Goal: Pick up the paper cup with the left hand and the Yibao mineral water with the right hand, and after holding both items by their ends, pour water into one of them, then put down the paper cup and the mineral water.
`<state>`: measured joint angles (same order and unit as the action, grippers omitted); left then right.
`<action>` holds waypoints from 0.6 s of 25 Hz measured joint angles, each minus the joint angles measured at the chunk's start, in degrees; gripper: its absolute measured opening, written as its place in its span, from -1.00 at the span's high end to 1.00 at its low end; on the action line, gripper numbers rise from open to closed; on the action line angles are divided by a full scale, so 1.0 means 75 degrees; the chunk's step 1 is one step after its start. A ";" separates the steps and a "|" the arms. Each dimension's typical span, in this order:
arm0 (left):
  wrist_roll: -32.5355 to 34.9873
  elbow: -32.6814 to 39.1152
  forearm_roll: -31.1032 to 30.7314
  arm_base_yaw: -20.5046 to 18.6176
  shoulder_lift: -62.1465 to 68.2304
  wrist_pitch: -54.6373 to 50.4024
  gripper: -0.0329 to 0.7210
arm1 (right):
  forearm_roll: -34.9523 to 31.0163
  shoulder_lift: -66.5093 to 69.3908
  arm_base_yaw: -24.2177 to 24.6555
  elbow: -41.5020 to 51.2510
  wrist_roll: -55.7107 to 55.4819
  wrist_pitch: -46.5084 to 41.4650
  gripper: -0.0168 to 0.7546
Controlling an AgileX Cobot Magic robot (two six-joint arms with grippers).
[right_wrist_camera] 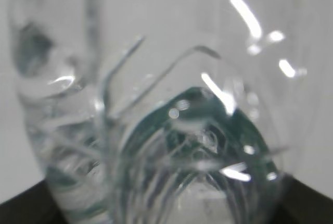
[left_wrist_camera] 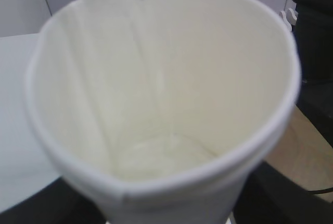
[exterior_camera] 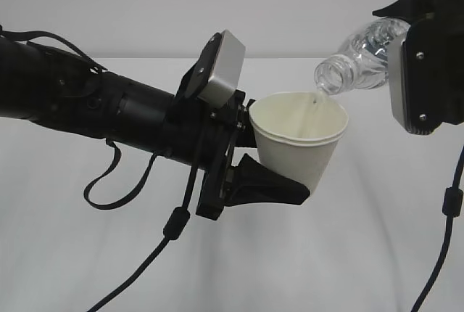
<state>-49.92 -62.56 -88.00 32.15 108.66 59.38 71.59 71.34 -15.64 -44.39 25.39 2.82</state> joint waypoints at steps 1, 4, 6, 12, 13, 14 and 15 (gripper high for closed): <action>0.0000 0.0000 0.0000 0.0000 0.0000 0.0000 -0.27 | 0.0000 0.0000 0.0000 0.0000 0.0000 0.0000 -0.34; 0.0000 0.0000 0.0000 0.0000 0.0000 0.0000 -0.27 | 0.0000 0.0000 0.0000 0.0000 0.0000 0.0000 -0.34; 0.0000 0.0000 -0.0003 0.0000 0.0000 0.0000 -0.27 | 0.0000 0.0000 0.0000 0.0000 0.0000 0.0000 -0.34; 0.0000 0.0000 -0.0016 0.0000 0.0000 0.0000 -0.27 | 0.0000 0.0000 0.0000 0.0000 0.0000 0.0000 -0.34; 0.0000 0.0000 -0.0016 0.0000 0.0000 0.0000 -0.27 | 0.0000 0.0000 0.0000 0.0000 0.0000 0.0000 -0.34; 0.0000 0.0000 -0.0016 0.0000 0.0000 0.0000 -0.27 | 0.0000 0.0000 0.0000 0.0000 0.0000 -0.0015 -0.34; 0.0000 0.0000 -0.0016 0.0000 0.0000 0.0000 -0.27 | 0.0000 0.0000 0.0000 0.0000 0.0000 -0.0015 -0.34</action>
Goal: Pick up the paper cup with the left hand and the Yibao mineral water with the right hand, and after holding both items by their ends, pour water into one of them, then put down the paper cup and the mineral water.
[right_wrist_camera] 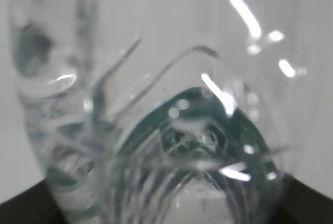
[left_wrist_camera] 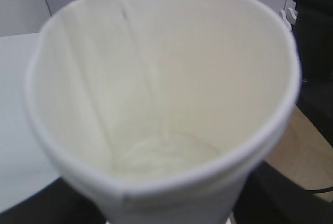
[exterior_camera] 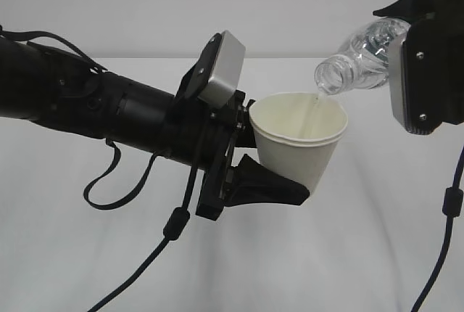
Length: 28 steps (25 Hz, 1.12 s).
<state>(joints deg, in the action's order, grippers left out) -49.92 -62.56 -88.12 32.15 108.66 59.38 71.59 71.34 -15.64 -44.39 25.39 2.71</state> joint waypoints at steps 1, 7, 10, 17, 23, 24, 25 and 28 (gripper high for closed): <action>0.0000 0.0000 0.0000 0.0000 0.0000 0.0000 -0.27 | 0.0000 0.0000 0.0000 0.0000 0.0000 0.0000 -0.34; 0.0000 0.0000 0.0000 0.0000 0.0000 0.0000 -0.27 | 0.0000 0.0000 0.0000 0.0000 0.0000 0.0000 -0.34; 0.0000 0.0000 0.0000 0.0000 0.0000 0.0000 -0.27 | 0.0000 0.0000 0.0000 0.0000 0.0000 0.0000 -0.34; 0.0000 0.0000 -0.0003 0.0000 0.0000 -0.0025 -0.27 | 0.0045 0.0000 0.0000 0.0000 0.0000 0.0000 -0.34; 0.0000 0.0000 -0.0003 0.0000 0.0000 -0.0126 -0.27 | 0.0058 0.0000 0.0000 0.0000 0.0000 0.0000 -0.34; 0.0000 0.0000 -0.0003 0.0000 0.0000 -0.0163 -0.27 | 0.0058 0.0000 0.0000 0.0000 0.0000 0.0000 -0.34; 0.0000 0.0000 -0.0003 0.0000 0.0000 -0.0185 -0.27 | 0.0058 0.0000 0.0000 0.0000 0.0000 0.0000 -0.34; 0.0000 0.0000 -0.0003 0.0000 0.0000 -0.0265 -0.27 | 0.0058 0.0000 0.0000 0.0000 0.0000 0.0000 -0.34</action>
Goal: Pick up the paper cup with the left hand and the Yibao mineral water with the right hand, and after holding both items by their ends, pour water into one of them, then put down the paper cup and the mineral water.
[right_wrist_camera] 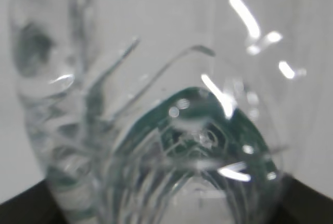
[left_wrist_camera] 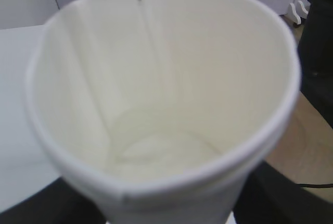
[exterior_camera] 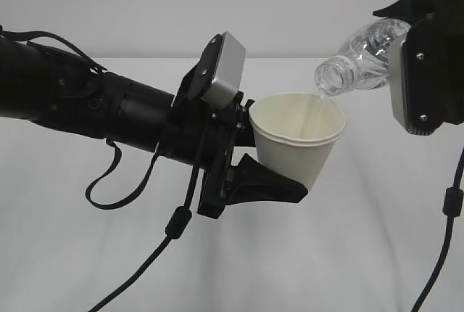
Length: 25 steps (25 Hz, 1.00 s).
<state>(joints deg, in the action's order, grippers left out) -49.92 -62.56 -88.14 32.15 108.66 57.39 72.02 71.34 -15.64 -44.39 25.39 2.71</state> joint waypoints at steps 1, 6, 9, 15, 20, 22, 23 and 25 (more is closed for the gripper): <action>0.0000 0.0000 0.0000 0.0000 0.0000 -0.0022 -0.27 | 0.0000 0.0000 0.0000 0.0000 0.0000 0.0000 -0.34; 0.0000 0.0000 0.0000 0.0000 0.0000 -0.0154 -0.27 | 0.0000 0.0000 0.0000 0.0000 0.0000 0.0000 -0.34; 0.0000 0.0000 0.0000 0.0000 0.0000 -0.0171 -0.27 | 0.0000 0.0000 0.0000 0.0000 0.0000 0.0000 -0.34; 0.0000 0.0000 0.0000 0.0000 0.0000 -0.0234 -0.27 | 0.0000 0.0000 0.0000 0.0000 0.0000 -0.0012 -0.34; 0.0000 0.0000 0.0000 0.0000 0.0000 -0.0361 -0.27 | 0.0000 0.0000 0.0000 0.0000 0.0000 -0.0012 -0.34; 0.0000 0.0000 0.0000 0.0000 0.0000 -0.0391 -0.27 | 0.0000 0.0000 0.0000 0.0000 0.0000 -0.0012 -0.34; 0.0000 0.0000 0.0000 0.0000 0.0000 -0.0391 -0.27 | 0.0000 0.0000 0.0000 0.0000 0.0000 -0.0012 -0.34; 0.0000 0.0000 0.0000 0.0020 0.0000 -0.0408 -0.27 | 0.0000 0.0000 0.0000 0.0000 0.0000 -0.0012 -0.34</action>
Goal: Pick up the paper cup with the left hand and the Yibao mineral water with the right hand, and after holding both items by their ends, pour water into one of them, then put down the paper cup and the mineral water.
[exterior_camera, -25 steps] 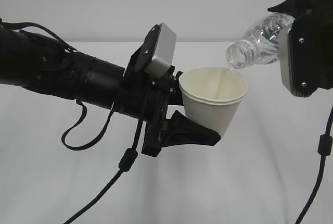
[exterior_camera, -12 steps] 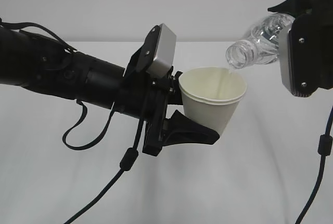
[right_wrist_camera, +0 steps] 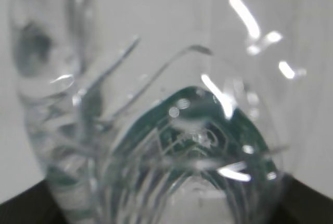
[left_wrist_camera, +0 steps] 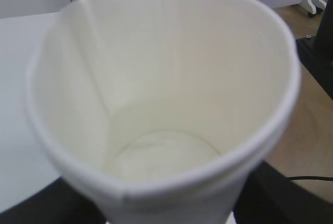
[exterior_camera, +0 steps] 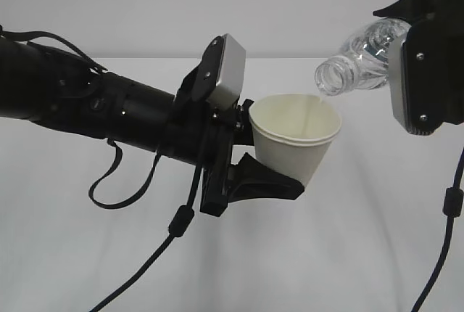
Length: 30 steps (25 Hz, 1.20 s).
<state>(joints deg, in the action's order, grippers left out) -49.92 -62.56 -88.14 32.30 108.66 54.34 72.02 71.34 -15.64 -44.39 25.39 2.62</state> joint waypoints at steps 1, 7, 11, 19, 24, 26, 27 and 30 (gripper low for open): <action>0.0000 0.0000 0.0000 0.0031 0.0000 -0.0035 -0.27 | 0.0000 0.0000 0.0000 0.0000 0.0000 0.0000 -0.34; 0.0000 0.0000 0.0000 0.0278 0.0000 -0.0229 -0.27 | 0.0000 0.0000 0.0000 0.0000 0.0000 0.0000 -0.34; 0.0000 0.0000 0.0000 0.0290 0.0000 -0.0378 -0.27 | 0.0000 0.0000 0.0000 0.0000 0.0000 0.0000 -0.34; 0.0000 0.0000 0.0029 0.0290 0.0000 -0.0422 -0.27 | 0.0000 0.0000 0.0000 -0.0014 0.0000 0.0000 -0.34; 0.0000 0.0000 0.0045 0.0290 0.0000 -0.0422 -0.27 | 0.0055 0.0000 0.0000 -0.0014 0.0000 -0.0005 -0.34; 0.0000 0.0000 0.0059 0.0290 0.0000 -0.0422 -0.27 | 0.0062 0.0000 0.0000 -0.0014 0.0000 -0.0017 -0.33; 0.0000 0.0000 0.0055 0.0290 0.0000 -0.0422 -0.27 | 0.0093 0.0000 0.0000 -0.0014 0.0000 -0.0017 -0.32; 0.0000 0.0000 0.0074 0.0290 0.0000 -0.0368 -0.27 | 0.0119 0.0000 0.0000 -0.0014 0.0000 -0.0017 -0.30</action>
<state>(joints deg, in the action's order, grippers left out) -49.92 -62.56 -87.59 34.47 108.66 51.58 72.92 71.34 -15.64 -44.49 25.39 2.49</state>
